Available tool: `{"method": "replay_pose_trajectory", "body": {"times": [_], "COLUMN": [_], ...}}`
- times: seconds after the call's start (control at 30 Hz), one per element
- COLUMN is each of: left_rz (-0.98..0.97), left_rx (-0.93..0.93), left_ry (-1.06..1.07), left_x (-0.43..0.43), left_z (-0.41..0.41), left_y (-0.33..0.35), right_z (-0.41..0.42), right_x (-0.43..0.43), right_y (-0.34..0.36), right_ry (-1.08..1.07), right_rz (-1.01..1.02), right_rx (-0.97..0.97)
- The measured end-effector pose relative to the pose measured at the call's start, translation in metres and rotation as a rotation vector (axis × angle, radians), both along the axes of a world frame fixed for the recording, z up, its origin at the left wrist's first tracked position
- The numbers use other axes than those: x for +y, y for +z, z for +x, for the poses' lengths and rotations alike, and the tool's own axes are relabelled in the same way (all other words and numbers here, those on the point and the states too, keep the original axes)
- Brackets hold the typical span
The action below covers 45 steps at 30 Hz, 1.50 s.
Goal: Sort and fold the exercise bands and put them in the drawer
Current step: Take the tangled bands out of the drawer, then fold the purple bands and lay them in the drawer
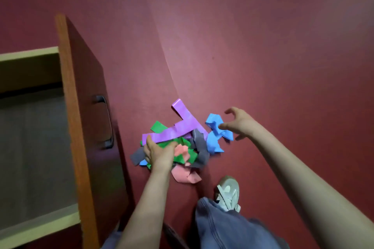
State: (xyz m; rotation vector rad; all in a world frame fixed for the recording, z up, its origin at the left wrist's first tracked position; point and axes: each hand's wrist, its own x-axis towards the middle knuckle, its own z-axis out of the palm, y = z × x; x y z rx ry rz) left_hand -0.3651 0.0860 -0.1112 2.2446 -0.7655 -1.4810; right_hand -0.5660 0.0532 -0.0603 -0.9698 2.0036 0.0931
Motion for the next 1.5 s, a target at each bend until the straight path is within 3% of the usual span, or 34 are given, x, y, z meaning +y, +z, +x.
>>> {"method": "replay_pose_trajectory", "body": {"times": [0.23, 0.33, 0.53, 0.83, 1.1, 1.2, 1.3, 1.5], "left_rz": [-0.180, -0.241, -0.194, -0.220, -0.213, -0.309, -0.503, -0.520], "left_rx": [0.170, 0.209, 0.262, 0.434, 0.524, 0.382, 0.127, 0.068], "left_ry": [0.301, 0.299, 0.304, 0.203, 0.315, 0.330, 0.364, 0.330], "left_x": [0.042, 0.062, 0.082, 0.024, -0.008, -0.012, -0.011, -0.007], "left_z": [0.004, 0.011, 0.018, -0.018, -0.010, -0.005, 0.005, 0.022], "left_y": [-0.061, -0.066, -0.068, -0.089, -0.124, -0.136, -0.149, -0.174], "right_z": [-0.026, -0.024, -0.012, -0.005, 0.059, 0.100, 0.135, 0.172], "right_x": [0.039, 0.054, 0.073, 0.037, -0.012, -0.031, -0.048, -0.055], "right_y": [-0.062, -0.071, -0.062, -0.107, -0.179, -0.207, -0.240, -0.286], "right_ry": [-0.206, -0.264, -0.293, -0.256, -0.133, -0.089, 0.120, 0.571], "right_rz": [-0.123, -0.214, -0.172, -0.229, -0.409, -0.478, -0.452, -0.340], "right_rx": [-0.115, -0.177, -0.276, -0.309, -0.266, -0.283, -0.222, 0.098]}}
